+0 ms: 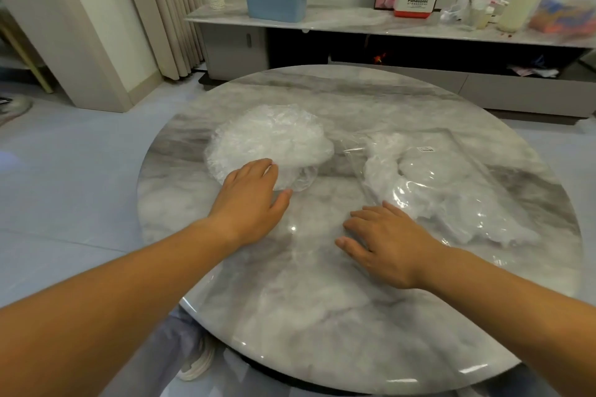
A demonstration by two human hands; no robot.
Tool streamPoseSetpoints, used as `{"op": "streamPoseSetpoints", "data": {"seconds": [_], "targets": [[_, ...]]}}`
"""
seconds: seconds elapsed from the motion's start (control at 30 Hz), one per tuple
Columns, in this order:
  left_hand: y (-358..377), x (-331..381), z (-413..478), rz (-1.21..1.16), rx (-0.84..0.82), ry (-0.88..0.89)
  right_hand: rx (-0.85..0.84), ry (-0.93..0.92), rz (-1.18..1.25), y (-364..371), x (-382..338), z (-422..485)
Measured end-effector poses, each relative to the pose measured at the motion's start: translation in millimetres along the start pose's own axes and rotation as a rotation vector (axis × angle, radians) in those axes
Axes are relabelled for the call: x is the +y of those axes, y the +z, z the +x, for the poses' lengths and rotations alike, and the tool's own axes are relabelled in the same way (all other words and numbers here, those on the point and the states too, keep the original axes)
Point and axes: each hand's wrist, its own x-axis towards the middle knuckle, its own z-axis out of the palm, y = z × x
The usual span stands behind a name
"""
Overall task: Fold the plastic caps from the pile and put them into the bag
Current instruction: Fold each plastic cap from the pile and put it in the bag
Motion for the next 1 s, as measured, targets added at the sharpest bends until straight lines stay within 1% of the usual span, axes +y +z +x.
{"op": "streamPoseSetpoints", "data": {"seconds": [0.17, 0.27, 0.33, 0.43, 0.5, 0.6, 0.7, 0.73, 0.8, 0.87, 0.93, 1.0], "targets": [[0.1, -8.2, -12.5, 0.041, -0.073, 0.059, -0.033, 0.017, 0.035, -4.2, -3.5, -2.1], [1.1, -9.4, -10.6, 0.039, -0.076, 0.041, -0.046, 0.024, 0.019, -3.9, -6.0, -3.6], [1.4, -6.2, -4.8, 0.059, -0.082, 0.039, -0.044, 0.031, 0.027, -2.9, -6.6, -2.0], [3.8, 0.8, -0.6, 0.15, -0.118, 0.06, -0.018, 0.046, 0.053, -6.0, -9.5, 1.5], [2.8, 2.0, -2.3, 0.165, -0.088, 0.077, 0.005, 0.053, 0.08, -10.6, -12.8, 2.4], [-6.3, 3.5, -12.6, 0.199, 0.005, 0.191, 0.105, 0.033, 0.119, -15.2, -15.6, -0.6], [-12.5, 10.5, -36.8, 0.244, 0.05, 0.381, 0.258, -0.095, 0.107, -13.0, -11.8, -9.2], [-8.3, 12.2, -48.8, 0.239, 0.042, 0.432, 0.27, -0.139, 0.096, -8.1, -12.1, -13.7], [-0.6, 16.1, -65.7, 0.196, -0.024, 0.494, 0.216, -0.201, 0.073, -5.0, -9.7, -23.8], [7.3, 17.1, -79.7, 0.123, -0.098, 0.508, 0.1, -0.242, 0.076, -0.4, -13.0, -35.0], [12.7, 15.4, -90.7, 0.097, -0.106, 0.539, 0.01, -0.261, 0.064, 5.7, -18.0, -45.1], [12.0, 15.3, -97.2, 0.068, -0.119, 0.56, 0.011, -0.286, 0.054, 11.7, -22.8, -53.8]]}}
